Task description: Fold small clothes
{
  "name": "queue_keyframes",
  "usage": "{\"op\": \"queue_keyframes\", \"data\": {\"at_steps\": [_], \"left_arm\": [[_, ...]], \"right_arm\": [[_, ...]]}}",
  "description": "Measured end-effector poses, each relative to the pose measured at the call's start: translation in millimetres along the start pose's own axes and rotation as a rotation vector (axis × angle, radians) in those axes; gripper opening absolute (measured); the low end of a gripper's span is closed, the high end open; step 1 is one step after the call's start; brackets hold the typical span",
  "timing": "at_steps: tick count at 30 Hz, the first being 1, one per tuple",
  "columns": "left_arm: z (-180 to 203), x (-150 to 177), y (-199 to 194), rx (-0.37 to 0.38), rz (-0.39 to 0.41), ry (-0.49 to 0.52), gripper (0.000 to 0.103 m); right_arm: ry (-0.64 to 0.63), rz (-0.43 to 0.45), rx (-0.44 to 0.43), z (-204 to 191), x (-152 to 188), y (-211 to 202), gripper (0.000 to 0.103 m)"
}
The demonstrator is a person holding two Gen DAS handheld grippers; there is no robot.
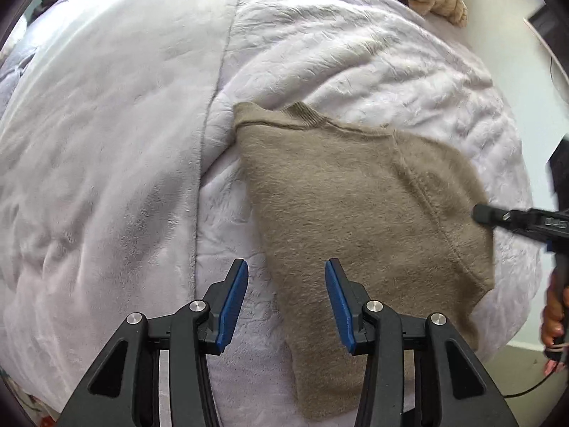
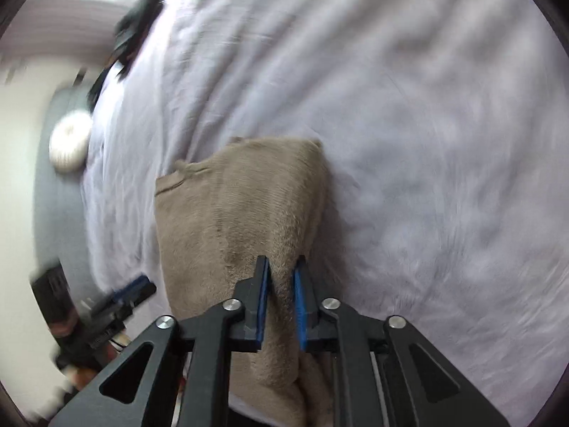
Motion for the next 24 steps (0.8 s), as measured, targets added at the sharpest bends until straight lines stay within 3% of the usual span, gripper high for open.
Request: {"op": "queue_keyframes", "data": {"at_steps": [2,4,5,9,12,18,20,24], "left_arm": [[4.2,5.6,14.3,-0.025,-0.04,0.032,0.05],[7.6,9.5,30.8,-0.037,-0.071,0.029,0.059],[7.4,10.3,32.3,-0.034,-0.071,0.013,0.06],[8.0,11.3,25.5,-0.044,-0.071,0.022,0.06],[9.9,18.5,20.0,-0.045,-0.075,0.031,0.06],[18.6,35.2,12.0,-0.044,-0.1,0.073,0.06],[21.6,42.5,11.4,-0.035,-0.117,0.092,0.06],[28.6,61.7,19.0,-0.022,-0.163,0.135,0.06]], "right_arm": [[-0.111,0.007,0.089,-6.6,0.2,2.3,0.01],[-0.166,-0.051,0.258,22.3,1.7,15.5,0.01],[-0.144,-0.082,0.279,32.2,3.2,25.1,0.01],[0.0,-0.07,0.193,46.8,5.3,16.8,0.01],[0.0,-0.067,0.23,47.7,11.8,3.8,0.01],[-0.088,-0.042,0.161,15.3,43.4,-22.5,0.01],[-0.137,-0.06,0.117,-5.5,59.6,-19.5,0.01],[-0.181,-0.15,0.126,-20.8,89.7,4.5,0.01]]}}
Point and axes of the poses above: each gripper's, at about its wrist camera, not at the fingertips, and y roughly the way its jaws point, z to its right, x to its underside, the point moved 5 cm from there along y, roughly the way its jaws point, and after that the axes turned 2 degrees about y, right-handed, at the moved point
